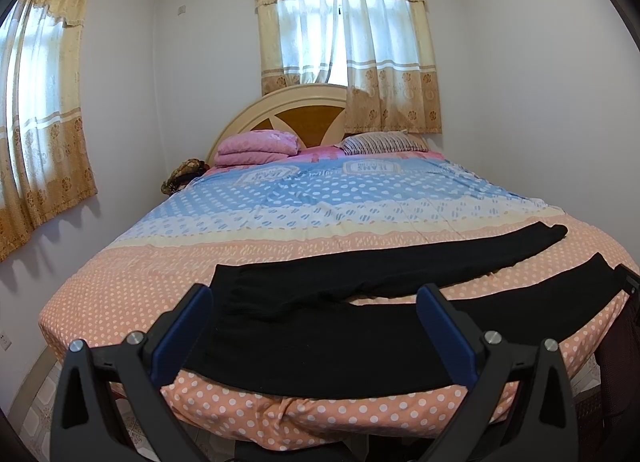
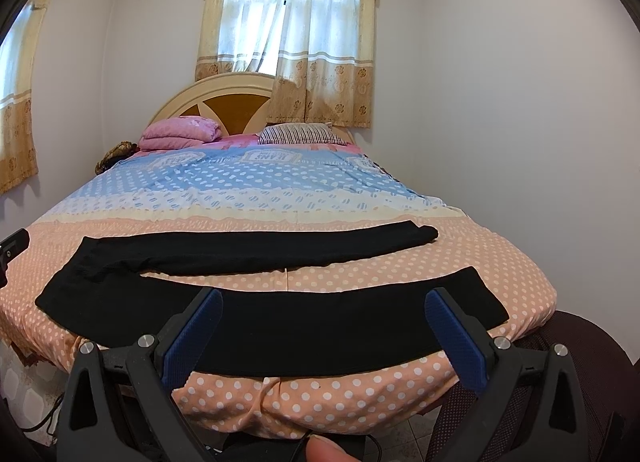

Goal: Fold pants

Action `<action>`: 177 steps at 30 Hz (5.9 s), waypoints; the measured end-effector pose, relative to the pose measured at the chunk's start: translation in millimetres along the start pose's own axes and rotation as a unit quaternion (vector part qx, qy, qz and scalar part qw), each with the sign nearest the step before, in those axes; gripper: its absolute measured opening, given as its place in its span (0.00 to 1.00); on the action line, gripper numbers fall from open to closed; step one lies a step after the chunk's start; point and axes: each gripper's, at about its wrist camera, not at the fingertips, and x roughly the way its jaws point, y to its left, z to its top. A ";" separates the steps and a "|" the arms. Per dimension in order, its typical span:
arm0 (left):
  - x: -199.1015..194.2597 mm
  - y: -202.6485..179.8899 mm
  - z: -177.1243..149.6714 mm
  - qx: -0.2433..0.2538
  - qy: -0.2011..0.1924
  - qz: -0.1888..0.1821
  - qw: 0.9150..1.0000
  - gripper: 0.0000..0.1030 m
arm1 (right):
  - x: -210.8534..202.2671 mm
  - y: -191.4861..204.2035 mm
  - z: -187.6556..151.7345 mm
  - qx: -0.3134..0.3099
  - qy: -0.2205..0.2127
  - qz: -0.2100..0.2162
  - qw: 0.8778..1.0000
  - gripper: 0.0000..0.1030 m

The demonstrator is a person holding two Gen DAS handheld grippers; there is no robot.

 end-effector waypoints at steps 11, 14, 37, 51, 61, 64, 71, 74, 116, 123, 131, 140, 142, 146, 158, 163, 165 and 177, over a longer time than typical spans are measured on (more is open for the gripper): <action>2.9 1.1 -3.3 -0.001 0.004 0.001 1.000 1.00 | 1.6 1.1 -1.2 0.000 0.002 -0.001 1.000 0.99; 3.7 2.0 -3.3 0.000 0.005 0.001 1.000 1.00 | 2.3 0.5 -1.1 0.000 0.002 -0.001 1.000 0.99; 13.7 1.8 -4.8 0.007 0.023 0.006 1.000 1.00 | 10.8 -0.7 -3.8 0.000 0.017 -0.003 1.000 0.99; 35.9 6.6 -9.8 0.013 0.041 0.023 0.999 1.00 | 32.1 -4.1 -13.8 -0.002 0.031 0.005 1.000 0.99; 109.7 77.8 -11.7 -0.003 0.071 0.076 0.995 1.00 | 83.3 -4.6 -33.2 -0.049 0.074 0.038 0.995 0.99; 143.9 109.9 -10.6 -0.003 0.089 0.094 0.992 1.00 | 105.6 -18.4 -33.8 -0.030 0.091 0.045 0.994 0.96; 223.5 162.1 -5.3 -0.015 0.162 0.092 0.982 1.00 | 162.5 -57.6 -24.3 0.047 0.145 0.074 0.985 0.64; 262.1 173.7 -5.1 -0.029 0.191 0.083 0.978 0.97 | 178.5 -65.6 -17.5 0.047 0.149 0.058 0.986 0.64; 377.0 199.2 -19.8 -0.079 0.248 -0.072 0.963 0.13 | 377.9 -209.4 88.1 0.106 0.214 -0.076 0.968 0.49; 378.6 196.5 -20.6 -0.075 0.248 -0.068 0.963 0.14 | 421.7 -223.9 93.7 0.125 0.251 -0.038 0.959 0.49; 380.4 194.3 -18.9 -0.065 0.248 -0.040 0.966 0.26 | 467.3 -221.7 84.5 0.123 0.277 -0.022 0.953 0.57; 380.6 181.8 -12.1 -0.026 0.242 -0.053 0.968 0.12 | 463.3 -201.7 85.9 0.072 0.273 0.008 0.959 0.08; 382.2 185.9 -11.5 -0.037 0.245 -0.055 0.967 0.12 | 455.9 -201.9 91.3 0.073 0.263 0.009 0.962 0.08; 376.0 193.2 -10.9 -0.065 0.235 -0.068 0.968 0.12 | 430.9 -204.0 103.1 0.077 0.229 0.009 0.970 0.08; 344.8 201.9 9.5 -0.094 0.190 -0.095 0.973 0.11 | 353.6 -217.0 116.2 0.089 0.156 0.028 0.983 0.07; 328.3 204.4 17.2 -0.095 0.171 -0.101 0.975 0.11 | 316.6 -226.8 117.8 0.094 0.120 0.043 0.987 0.07; 321.1 206.1 19.1 -0.098 0.162 -0.103 0.976 0.11 | 302.3 -231.3 116.9 0.100 0.108 0.048 0.988 0.07; 266.0 222.1 13.5 -0.128 0.100 -0.141 0.977 0.11 | 220.0 -261.9 86.1 0.144 0.051 0.066 0.986 0.07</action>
